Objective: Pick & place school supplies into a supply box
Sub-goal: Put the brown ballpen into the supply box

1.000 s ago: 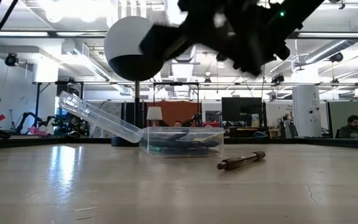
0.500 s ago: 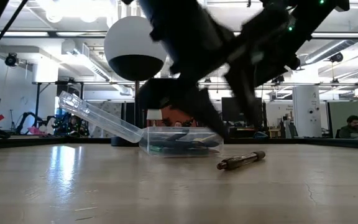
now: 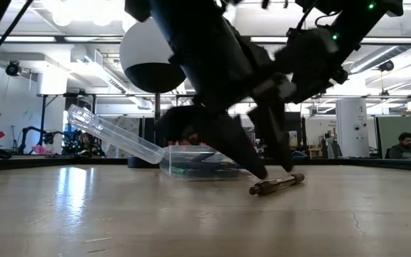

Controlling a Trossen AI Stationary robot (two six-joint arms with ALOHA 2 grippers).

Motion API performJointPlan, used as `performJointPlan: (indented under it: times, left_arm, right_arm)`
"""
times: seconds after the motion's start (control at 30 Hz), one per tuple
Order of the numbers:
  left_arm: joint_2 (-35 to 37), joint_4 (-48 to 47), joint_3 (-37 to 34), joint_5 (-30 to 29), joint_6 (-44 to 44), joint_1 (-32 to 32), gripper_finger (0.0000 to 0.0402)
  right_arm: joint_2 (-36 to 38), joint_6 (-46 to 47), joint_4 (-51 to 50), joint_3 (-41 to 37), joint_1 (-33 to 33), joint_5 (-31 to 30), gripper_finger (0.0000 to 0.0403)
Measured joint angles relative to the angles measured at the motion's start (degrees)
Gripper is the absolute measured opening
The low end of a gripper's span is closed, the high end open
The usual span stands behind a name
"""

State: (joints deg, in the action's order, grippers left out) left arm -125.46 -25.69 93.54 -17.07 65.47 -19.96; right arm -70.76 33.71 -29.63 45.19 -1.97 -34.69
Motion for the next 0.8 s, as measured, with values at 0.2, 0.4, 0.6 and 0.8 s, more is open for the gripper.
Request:
performJointPlan:
  times: [0.2,0.4,0.6,0.8]
  left_arm:
    - [-4.9,-0.5,6.4,1.8,-2.4,-0.7,0.0114]
    - [-10.8,-14.5,17.7,2.5,-2.3,-1.0,0.0113]
    - [-16.5,-26.8,28.0,2.8,-2.0,-0.9,0.0110]
    - [-18.1,-28.5,29.1,4.6,-1.8,-0.7,0.0045]
  right_arm:
    - [-0.1,-0.3,0.1,0.0,0.3,0.0,0.0178]
    - [-0.1,-0.5,0.1,-0.2,0.3,0.0,0.0178]
    - [-0.1,-0.8,0.0,-0.3,0.3,0.0,0.0178]
    - [-0.1,-1.2,-0.2,-0.4,0.3,0.0,0.0178]
